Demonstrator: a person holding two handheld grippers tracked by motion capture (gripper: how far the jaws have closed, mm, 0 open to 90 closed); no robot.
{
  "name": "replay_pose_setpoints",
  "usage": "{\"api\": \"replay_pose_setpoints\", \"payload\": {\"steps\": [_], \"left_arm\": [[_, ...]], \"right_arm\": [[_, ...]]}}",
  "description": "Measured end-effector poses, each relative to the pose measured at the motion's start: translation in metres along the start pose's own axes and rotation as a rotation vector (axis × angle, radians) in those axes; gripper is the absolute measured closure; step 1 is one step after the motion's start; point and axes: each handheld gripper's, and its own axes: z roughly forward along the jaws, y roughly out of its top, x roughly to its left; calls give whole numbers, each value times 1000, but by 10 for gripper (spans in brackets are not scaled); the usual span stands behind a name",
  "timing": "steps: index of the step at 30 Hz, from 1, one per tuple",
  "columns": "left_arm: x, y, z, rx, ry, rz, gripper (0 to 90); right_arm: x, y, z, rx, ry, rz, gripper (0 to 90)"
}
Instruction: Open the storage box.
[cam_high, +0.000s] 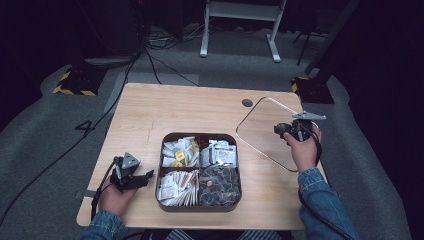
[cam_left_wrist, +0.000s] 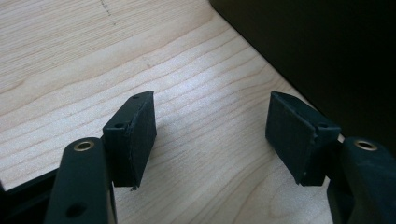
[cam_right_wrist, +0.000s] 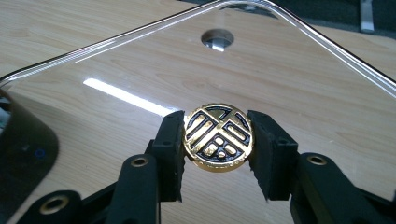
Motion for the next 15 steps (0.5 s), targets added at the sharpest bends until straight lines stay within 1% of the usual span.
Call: {"api": "replay_pose_setpoints", "payload": {"steps": [1, 7, 9, 15], "left_arm": [[0, 0, 0, 0, 0, 0, 339], [0, 0, 0, 1, -1, 2, 339], [0, 0, 0, 1, 0, 2, 339], [0, 0, 0, 2, 0, 3, 339]], "right_arm": [[-2, -3, 2, 3, -7, 9, 590], [-12, -18, 13, 27, -37, 23, 590], [-15, -23, 17, 39, -50, 34, 590], [-22, -36, 26, 63, -68, 51, 590]]}}
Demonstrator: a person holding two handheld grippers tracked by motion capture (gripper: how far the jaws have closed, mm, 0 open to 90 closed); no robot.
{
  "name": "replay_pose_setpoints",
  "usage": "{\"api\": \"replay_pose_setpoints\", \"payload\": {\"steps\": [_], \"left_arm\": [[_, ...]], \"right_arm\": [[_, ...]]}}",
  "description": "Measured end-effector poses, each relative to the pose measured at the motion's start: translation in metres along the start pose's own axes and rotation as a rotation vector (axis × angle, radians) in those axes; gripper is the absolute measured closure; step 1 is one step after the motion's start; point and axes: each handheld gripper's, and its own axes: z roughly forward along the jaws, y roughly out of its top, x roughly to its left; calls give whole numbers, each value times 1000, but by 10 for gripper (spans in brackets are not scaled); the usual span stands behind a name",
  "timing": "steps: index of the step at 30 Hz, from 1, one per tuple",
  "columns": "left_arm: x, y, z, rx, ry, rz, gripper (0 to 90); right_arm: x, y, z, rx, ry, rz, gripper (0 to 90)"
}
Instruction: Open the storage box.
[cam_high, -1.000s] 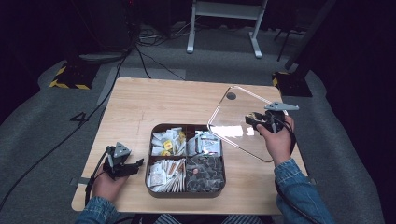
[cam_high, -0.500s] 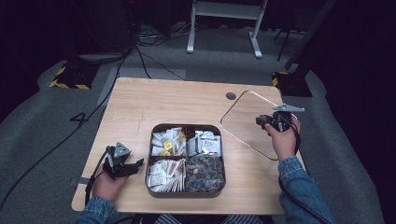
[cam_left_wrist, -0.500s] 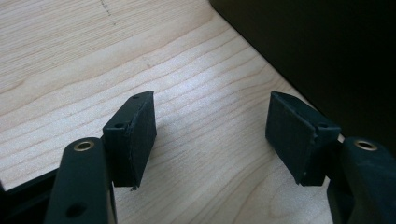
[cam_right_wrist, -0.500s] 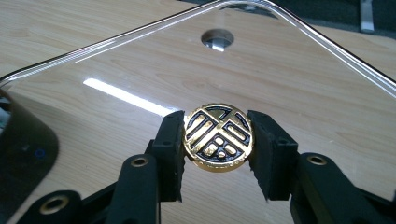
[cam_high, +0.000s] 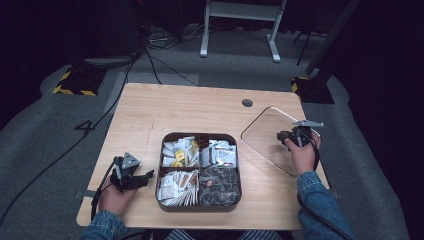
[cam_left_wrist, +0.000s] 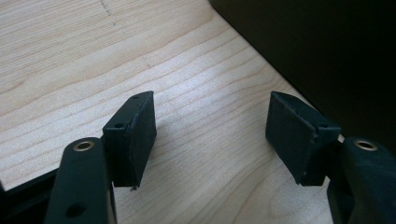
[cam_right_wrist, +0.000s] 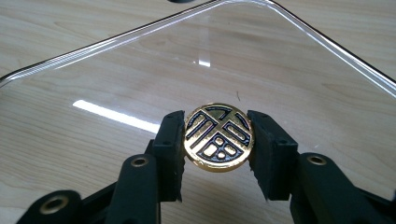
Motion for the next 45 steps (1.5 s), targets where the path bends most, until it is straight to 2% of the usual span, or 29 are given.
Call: {"api": "replay_pose_setpoints", "payload": {"steps": [18, 22, 26, 29, 38, 45], "left_arm": [[0, 0, 0, 0, 1, 1, 339], [0, 0, 0, 0, 1, 1, 339], [0, 0, 0, 1, 2, 2, 339], [0, 0, 0, 0, 1, 1, 340], [0, 0, 0, 0, -4, 6, 329], [0, 0, -1, 5, -6, 9, 329]], "right_arm": [[-4, -18, 17, 45, -11, -12, 588], [-4, -18, 16, 39, 4, -5, 572], [-3, -16, 8, -14, 6, -11, 492], [-1, -14, 2, -34, 17, -14, 473], [9, -8, -22, -100, 93, -19, 492], [22, 2, -36, -104, 151, -17, 528]]}}
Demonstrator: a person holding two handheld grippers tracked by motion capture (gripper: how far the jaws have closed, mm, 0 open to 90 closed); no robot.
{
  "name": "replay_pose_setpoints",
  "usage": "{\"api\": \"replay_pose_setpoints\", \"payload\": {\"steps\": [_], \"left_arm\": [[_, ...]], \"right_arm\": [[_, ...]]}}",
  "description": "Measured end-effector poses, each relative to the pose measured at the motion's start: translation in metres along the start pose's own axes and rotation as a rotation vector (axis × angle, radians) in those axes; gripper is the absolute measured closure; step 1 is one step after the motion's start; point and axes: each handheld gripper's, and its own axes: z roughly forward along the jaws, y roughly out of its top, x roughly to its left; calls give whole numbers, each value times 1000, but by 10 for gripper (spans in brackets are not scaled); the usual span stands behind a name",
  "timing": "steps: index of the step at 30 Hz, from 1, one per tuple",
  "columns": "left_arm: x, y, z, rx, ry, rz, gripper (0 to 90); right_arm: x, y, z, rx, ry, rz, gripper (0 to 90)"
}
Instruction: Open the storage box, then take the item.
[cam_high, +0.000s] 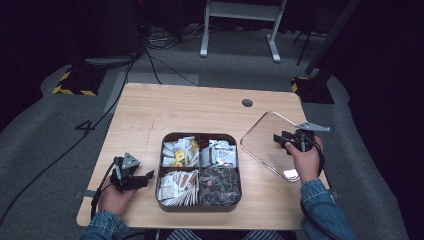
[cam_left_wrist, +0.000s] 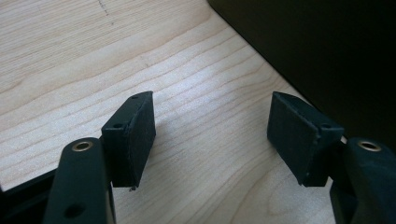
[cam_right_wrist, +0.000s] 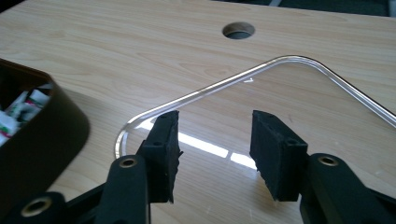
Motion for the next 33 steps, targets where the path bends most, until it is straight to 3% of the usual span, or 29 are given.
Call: {"api": "replay_pose_setpoints", "payload": {"steps": [6, 11, 19, 23, 30, 33], "left_arm": [[0, 0, 0, 1, 0, 2, 327], [0, 0, 0, 0, 0, 1, 327], [0, 0, 0, -3, 0, 2, 326], [0, -1, 0, -2, -1, 2, 325], [0, -1, 0, -2, -1, 3, 325], [0, -1, 0, -3, -1, 3, 325]], "right_arm": [[18, 12, -3, -23, 66, -6, 563], [39, 23, -7, -42, 123, -50, 562], [68, 35, -9, -108, 224, -59, 512], [82, 39, -10, -93, 272, -59, 539], [111, 43, 0, 42, 367, -45, 539], [125, 43, 9, 65, 382, -82, 540]]}}
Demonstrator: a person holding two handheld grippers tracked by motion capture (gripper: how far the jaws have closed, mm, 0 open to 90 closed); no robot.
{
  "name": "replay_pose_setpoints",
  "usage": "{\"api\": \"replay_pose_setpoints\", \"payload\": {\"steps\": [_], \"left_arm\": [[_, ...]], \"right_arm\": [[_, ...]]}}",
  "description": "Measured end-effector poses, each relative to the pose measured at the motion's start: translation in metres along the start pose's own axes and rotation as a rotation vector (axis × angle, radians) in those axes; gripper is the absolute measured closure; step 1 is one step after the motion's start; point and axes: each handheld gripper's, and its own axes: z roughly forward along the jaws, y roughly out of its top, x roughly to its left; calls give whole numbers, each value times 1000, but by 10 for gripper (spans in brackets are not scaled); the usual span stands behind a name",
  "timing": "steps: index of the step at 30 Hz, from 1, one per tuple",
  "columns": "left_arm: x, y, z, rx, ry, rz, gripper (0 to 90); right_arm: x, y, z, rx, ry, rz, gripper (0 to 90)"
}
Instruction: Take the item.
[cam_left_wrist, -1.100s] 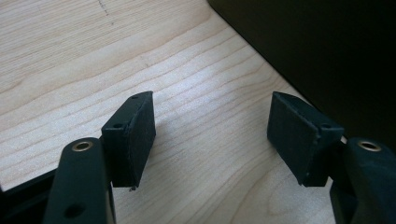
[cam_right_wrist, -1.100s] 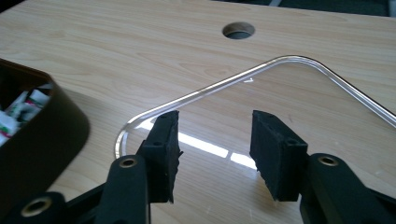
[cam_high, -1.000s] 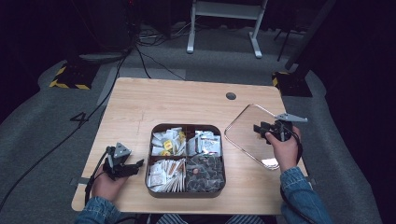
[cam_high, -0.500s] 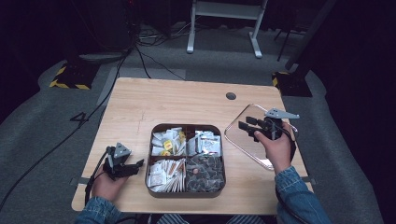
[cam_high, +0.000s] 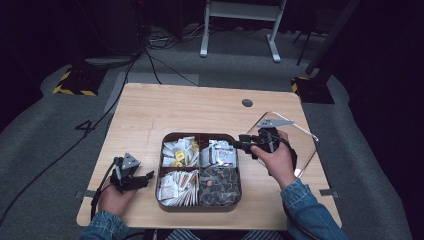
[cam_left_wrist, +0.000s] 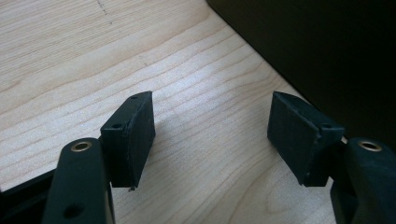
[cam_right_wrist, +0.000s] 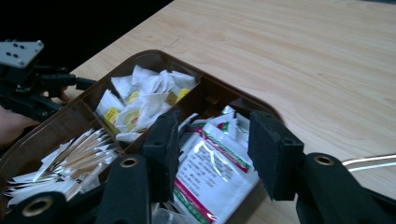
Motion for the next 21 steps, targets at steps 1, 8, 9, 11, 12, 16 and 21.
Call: {"api": "replay_pose_setpoints", "payload": {"steps": [1, 8, 9, 11, 12, 16, 21], "left_arm": [[0, 0, 0, 0, 0, 0, 325], [0, 0, 0, 0, 0, 0, 325], [0, 0, 0, 0, -1, 0, 325], [0, 0, 0, 2, -3, 0, 325], [0, 0, 0, 2, -2, 0, 325], [0, 1, 0, 3, -2, -1, 324], [0, 1, 1, 1, -2, -4, 325]], "right_arm": [[3, 0, 4, 7, 6, -3, 539], [19, 1, 27, 68, 76, 2, 551], [21, 0, 30, 79, 83, 3, 551], [23, -3, 37, 97, 81, 0, 552], [24, -5, 40, 110, 80, 3, 555], [28, -12, 51, 139, 91, 10, 571], [30, -15, 61, 174, 84, 9, 599]]}}
